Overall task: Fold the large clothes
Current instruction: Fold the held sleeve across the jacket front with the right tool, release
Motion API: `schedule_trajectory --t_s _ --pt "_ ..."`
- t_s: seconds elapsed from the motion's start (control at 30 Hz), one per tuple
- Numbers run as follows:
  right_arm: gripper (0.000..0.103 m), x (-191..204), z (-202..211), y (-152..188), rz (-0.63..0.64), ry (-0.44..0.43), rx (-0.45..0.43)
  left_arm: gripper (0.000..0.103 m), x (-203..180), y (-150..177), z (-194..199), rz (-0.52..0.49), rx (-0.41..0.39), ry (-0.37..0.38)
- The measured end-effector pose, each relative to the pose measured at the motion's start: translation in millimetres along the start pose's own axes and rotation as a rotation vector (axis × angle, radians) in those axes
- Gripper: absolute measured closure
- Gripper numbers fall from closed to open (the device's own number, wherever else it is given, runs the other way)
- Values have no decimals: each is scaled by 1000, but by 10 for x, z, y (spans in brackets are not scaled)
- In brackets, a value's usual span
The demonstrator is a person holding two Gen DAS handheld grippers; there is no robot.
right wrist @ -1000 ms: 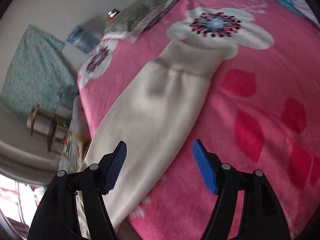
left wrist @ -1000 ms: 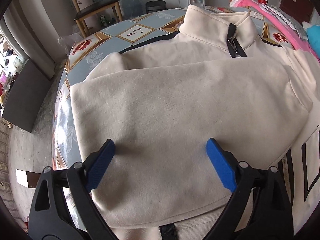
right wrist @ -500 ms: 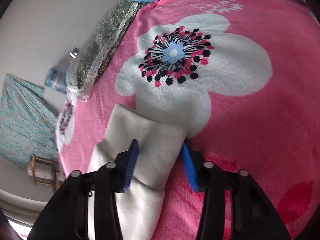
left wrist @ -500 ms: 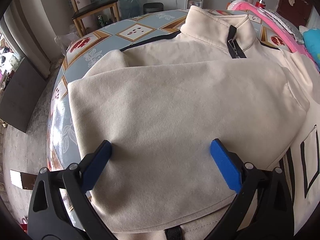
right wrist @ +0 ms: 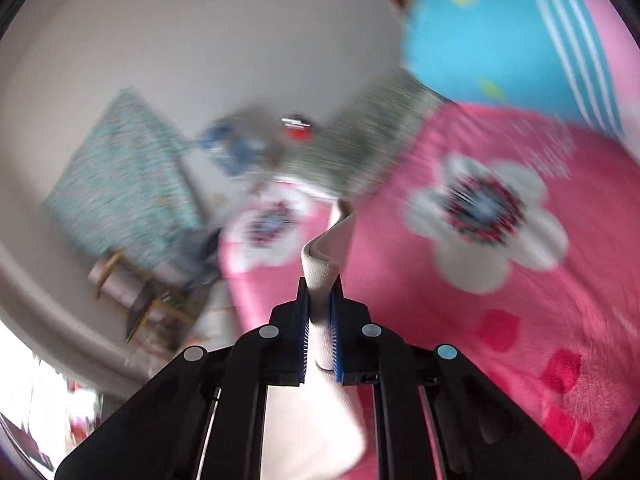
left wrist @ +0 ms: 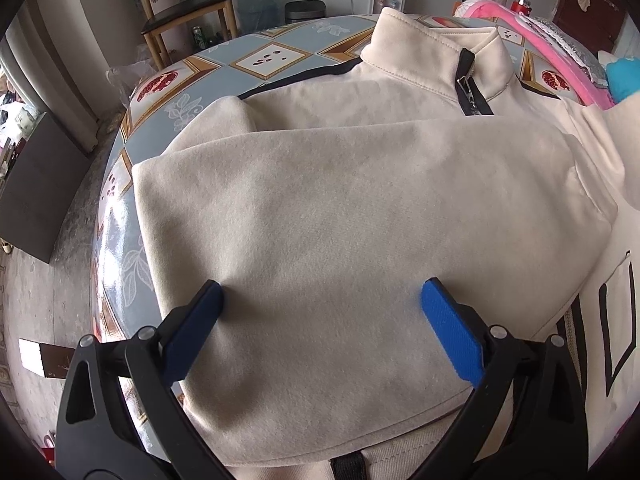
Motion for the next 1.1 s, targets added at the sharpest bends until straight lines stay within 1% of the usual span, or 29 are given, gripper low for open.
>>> schedule_trajectory --t_s 0.1,0.23,0.37,0.43,0.47,0.53,0.63,0.7,0.73,0.77,0.8,0.83,0.87,0.9,0.93,0.97,1.0,1.03,1.07,1.1 --pt "93 855 355 154 114 -130 -10 6 -10 15 15 8 -32 -10" --pt "93 1841 610 508 230 -278 10 6 -7 15 19 8 -46 -8" --pt "93 2704 701 1058 302 -435 64 6 -3 1 22 9 -38 -5" --pt "93 3023 634 1398 322 -487 113 6 2 0 32 9 -34 -7" --pt "93 3196 547 1653 333 -506 156 6 31 5 58 17 -33 -15" --pt "93 3439 418 2106 355 -523 224 6 104 28 144 45 -40 -12" --pt "93 3727 112 3082 447 -503 331 6 220 125 408 89 -81 36" --pt "92 3799 -138 3814 527 -468 461 6 288 244 599 84 -105 43" --pt "86 3780 -255 4143 562 -442 536 6 318 319 695 75 -120 46" --pt "70 3724 -399 4512 592 -404 630 6 335 380 760 64 -130 49" --pt "62 3637 -528 4820 616 -363 725 6 347 449 822 52 -138 51" --pt "57 3552 -623 5005 621 -336 791 6 358 509 873 41 -145 54" --pt "57 3453 -676 5111 605 -320 838 6 371 570 923 31 -154 60" --pt "57 3368 -678 5132 582 -320 856 7 381 612 962 21 -162 64" --pt "56 3289 -679 5064 555 -327 860 6 388 640 993 10 -170 64" --pt "53 3236 -659 4985 536 -330 852 7 395 648 1014 2 -177 62" --pt "51 3144 -649 4813 515 -326 826 7 396 639 1031 -7 -186 62" --pt "45 3056 -653 4634 500 -317 796 7 394 609 1041 -14 -196 61" --pt "43 2943 -663 4411 485 -301 758 7 386 573 1053 -17 -208 62" --pt "42 2804 -674 4181 471 -279 724 7 379 513 1055 -19 -221 65"
Point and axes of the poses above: each gripper's, at about its wrist camera, not at the fingertips, and z roughly against the way its jaws point, x to its left, y to its underside, the point moved 8 cm from there along -z, roughly the way its jaws point, and after that the axes turned 6 degrees about -z, right-handed, at the moved point
